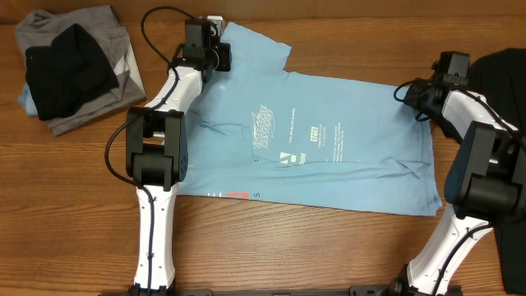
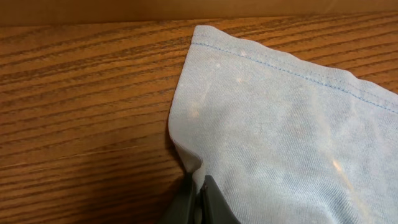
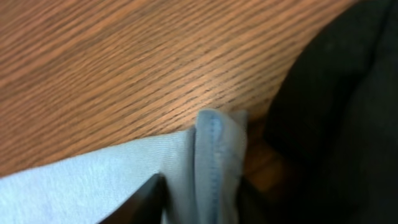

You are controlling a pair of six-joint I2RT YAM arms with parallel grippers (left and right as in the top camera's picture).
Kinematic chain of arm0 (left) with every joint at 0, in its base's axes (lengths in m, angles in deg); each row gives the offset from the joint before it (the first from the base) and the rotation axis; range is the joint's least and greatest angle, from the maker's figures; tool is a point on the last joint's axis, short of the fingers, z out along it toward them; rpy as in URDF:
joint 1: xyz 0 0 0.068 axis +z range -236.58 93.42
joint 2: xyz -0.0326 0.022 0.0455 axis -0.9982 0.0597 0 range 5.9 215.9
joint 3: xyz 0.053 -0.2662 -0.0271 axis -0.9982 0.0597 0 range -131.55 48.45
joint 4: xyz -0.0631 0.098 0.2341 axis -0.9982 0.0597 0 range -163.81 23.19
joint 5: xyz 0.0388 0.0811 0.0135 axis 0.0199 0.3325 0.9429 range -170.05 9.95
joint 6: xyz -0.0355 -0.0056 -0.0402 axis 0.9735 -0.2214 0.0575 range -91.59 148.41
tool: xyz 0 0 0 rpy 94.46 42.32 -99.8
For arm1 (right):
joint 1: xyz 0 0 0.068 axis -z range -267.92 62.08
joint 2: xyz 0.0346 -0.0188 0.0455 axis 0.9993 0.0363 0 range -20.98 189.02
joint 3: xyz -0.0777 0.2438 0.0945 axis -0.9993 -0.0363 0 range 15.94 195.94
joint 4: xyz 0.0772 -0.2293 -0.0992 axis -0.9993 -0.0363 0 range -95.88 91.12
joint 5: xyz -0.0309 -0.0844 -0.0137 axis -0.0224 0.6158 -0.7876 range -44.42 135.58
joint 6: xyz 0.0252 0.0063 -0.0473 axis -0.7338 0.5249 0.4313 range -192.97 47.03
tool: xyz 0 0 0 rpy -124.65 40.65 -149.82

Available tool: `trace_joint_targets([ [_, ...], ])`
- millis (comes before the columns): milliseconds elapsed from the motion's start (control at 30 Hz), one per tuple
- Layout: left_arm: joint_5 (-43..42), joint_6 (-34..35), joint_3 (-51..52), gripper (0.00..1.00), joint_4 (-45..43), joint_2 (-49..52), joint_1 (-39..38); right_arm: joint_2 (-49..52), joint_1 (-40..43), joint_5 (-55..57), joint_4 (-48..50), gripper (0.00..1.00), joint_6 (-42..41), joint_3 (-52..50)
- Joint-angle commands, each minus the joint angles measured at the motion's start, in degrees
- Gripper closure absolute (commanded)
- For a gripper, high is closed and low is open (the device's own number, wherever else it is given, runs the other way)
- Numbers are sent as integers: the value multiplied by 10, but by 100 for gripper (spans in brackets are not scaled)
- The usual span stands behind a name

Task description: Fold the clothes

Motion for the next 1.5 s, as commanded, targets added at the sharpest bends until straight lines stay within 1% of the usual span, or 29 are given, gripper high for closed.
trace_joint_targets([
  [0,2,8,4,96,22,6,-3,11,2,15,-6,76,-5,20],
  [33,2,9,4,96,26,2,-3,11,2,18,-8,82,-6,20],
  [67,2,8,4,96,30,-3,-3,11,2,21,-10,86,-8,20],
  [267,2,8,4,96,57,-46,-3,7,2,40,-21,96,-25,20],
  [400,2,8,4,96,93,-81,-3,-5,2,46,-30,96,-56,20],
  [500,2,8,4,96,140,-116,-3,-24,2,47,-41,96,-71,20],
  [867,5,6,4,96,277,-226,1,-119,4,55,-120,96,-153,20],
  [1067,19,9,4,96,368,-240,14,-155,5,54,-183,96,-196,20],
  [1100,19,14,4,96,396,-240,21,-157,6,54,-198,96,-207,20],
  [1267,14,43,4,96,466,-240,49,-158,11,54,-267,96,-258,20],
  [1467,3,44,4,96,535,-241,87,-165,23,23,-302,96,-263,20],
])
